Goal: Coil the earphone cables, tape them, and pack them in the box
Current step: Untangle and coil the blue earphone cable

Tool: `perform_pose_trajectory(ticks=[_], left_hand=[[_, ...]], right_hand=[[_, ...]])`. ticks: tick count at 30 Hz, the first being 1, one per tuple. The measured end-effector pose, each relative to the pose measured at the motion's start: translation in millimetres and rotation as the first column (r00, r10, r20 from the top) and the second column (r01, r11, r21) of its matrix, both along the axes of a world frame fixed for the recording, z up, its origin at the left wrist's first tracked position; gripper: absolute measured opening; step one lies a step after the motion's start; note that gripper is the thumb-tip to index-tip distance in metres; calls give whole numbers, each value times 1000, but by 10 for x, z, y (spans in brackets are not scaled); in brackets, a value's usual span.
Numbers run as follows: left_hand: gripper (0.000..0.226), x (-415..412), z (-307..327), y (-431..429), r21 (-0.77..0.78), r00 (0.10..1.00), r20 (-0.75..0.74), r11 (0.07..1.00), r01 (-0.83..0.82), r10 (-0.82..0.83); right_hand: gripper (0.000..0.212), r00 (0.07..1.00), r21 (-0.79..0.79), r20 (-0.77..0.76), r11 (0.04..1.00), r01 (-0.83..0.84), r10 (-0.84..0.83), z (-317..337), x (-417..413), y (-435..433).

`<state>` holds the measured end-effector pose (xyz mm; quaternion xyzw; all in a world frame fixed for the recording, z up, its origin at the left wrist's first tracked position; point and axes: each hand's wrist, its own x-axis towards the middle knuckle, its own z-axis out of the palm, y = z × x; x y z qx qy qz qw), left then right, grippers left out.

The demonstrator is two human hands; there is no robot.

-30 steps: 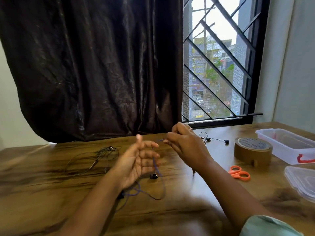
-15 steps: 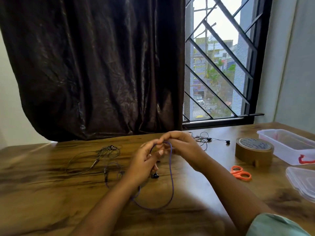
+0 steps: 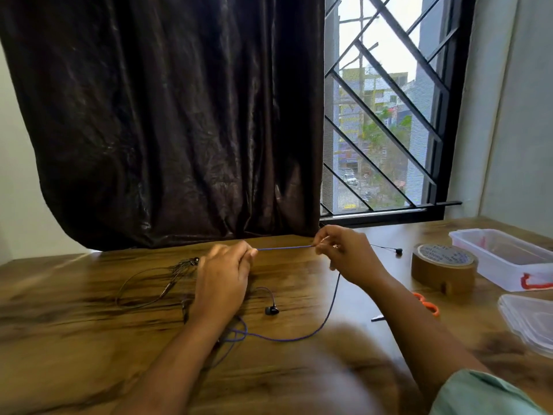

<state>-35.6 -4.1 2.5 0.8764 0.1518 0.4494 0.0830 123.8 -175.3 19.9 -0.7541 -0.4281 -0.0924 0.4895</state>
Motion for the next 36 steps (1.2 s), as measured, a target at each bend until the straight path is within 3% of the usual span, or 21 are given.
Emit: perform_pose_trajectory(ticks=[3, 6, 8, 12, 14, 16, 18, 21, 24, 28, 31, 32, 33, 35, 36], left_hand=[[28, 28, 10, -91, -259, 966, 31, 932, 254, -255], [27, 49, 48, -207, -410, 937, 124, 843, 348, -326], [27, 53, 83, -274, -542, 920, 173, 746, 386, -351], [24, 31, 151, -437, -772, 830, 335, 374, 513, -447], [24, 23, 174, -491, -793, 774, 454, 198, 577, -441], [25, 12, 203, -508, -764, 711, 570, 52, 643, -411], [26, 8, 230, -497, -724, 664, 646, -28, 689, -377], [27, 3, 249, -432, -681, 632, 708, -68, 729, -316], [28, 5, 259, -346, -652, 628, 742, -32, 758, -237], [38, 32, 235, -234, -639, 653, 745, 134, 758, -140], [43, 54, 163, -171, -690, 738, 652, 270, 672, -172], [45, 52, 131, -156, -706, 789, 585, 359, 610, -189], [47, 52, 96, -126, -686, 853, 481, 517, 511, -203], [51, 33, 33, -77, -447, 962, 190, 856, 261, -194], [54, 36, 5, -70, -312, 980, 65, 929, 199, -188]], right_hand=[[16, 948, -89, 280, 979, 181, -150, -73, 9, 22], [19, 853, -95, 487, 959, 266, -188, -115, -66, 86], [27, 837, -111, 526, 964, 244, -151, -133, -122, 145], [28, 927, -206, 376, 975, 82, 2, -230, -263, 306], [23, 959, -183, 273, 983, -30, 80, -278, -346, 369], [31, 974, -139, 161, 981, -135, 157, -310, -424, 422], [47, 969, -104, 69, 967, -231, 238, -340, -474, 462], [21, 951, -143, 37, 944, -297, 305, -371, -499, 503], [10, 957, -296, 82, 924, -244, 279, -382, -494, 508], [13, 943, -524, 95, 821, -225, 320, -322, -499, 497], [20, 935, -562, 60, 786, -257, 349, -181, -484, 396], [23, 934, -559, 37, 782, -275, 355, -143, -481, 355], [26, 933, -560, 42, 781, -274, 358, -110, -487, 319], [26, 922, -539, 175, 817, -205, 347, -96, -503, 308], [20, 901, -500, 283, 852, -155, 330, -102, -506, 321]])
